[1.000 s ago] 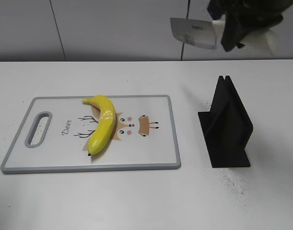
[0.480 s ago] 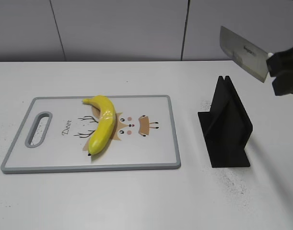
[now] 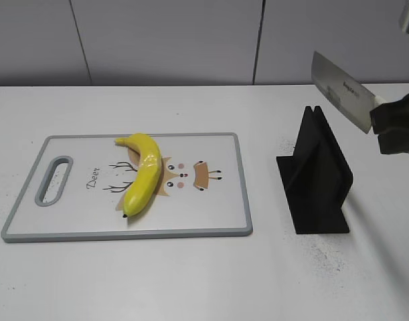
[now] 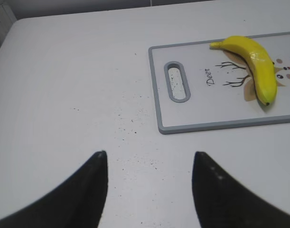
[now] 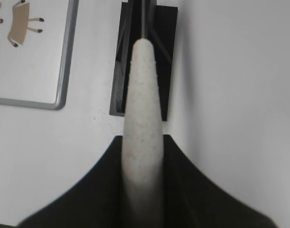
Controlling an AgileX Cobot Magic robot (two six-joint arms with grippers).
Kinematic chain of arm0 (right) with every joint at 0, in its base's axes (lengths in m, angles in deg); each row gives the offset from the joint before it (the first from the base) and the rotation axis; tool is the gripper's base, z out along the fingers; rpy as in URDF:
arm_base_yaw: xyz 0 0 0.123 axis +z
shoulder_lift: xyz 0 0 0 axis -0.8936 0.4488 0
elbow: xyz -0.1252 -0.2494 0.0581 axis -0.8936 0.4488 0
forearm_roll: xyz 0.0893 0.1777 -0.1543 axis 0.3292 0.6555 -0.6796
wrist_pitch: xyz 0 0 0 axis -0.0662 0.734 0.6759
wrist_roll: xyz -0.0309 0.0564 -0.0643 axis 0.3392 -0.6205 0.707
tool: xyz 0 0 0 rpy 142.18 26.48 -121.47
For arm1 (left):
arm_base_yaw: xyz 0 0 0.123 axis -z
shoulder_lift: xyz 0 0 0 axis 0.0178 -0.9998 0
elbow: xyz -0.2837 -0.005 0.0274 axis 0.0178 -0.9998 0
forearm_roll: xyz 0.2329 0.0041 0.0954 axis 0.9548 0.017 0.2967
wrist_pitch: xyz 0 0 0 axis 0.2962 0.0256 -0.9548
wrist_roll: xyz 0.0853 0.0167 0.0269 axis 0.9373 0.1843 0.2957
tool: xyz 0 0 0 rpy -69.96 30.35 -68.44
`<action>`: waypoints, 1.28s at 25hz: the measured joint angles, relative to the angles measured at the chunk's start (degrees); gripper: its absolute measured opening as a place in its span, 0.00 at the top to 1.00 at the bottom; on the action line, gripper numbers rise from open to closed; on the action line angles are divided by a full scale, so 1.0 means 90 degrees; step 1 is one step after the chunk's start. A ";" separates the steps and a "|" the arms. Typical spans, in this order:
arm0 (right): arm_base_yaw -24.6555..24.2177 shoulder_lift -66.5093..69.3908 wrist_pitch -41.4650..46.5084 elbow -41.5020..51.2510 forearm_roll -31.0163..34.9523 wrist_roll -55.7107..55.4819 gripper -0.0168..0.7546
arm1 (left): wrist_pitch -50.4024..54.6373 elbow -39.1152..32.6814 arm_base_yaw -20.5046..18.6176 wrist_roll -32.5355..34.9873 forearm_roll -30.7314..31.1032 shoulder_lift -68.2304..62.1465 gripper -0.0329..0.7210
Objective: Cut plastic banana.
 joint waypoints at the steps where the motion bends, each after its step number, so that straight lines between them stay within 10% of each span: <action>1: 0.0000 0.0000 -0.0101 0.0000 0.0000 -0.0063 0.77 | -0.0019 -0.0006 0.0000 0.0000 0.0024 0.0000 0.23; 32: 0.0000 0.1488 -0.0877 0.0000 -0.0183 -0.0628 0.77 | -0.0042 -0.0066 0.0000 0.0000 0.0156 0.0000 0.23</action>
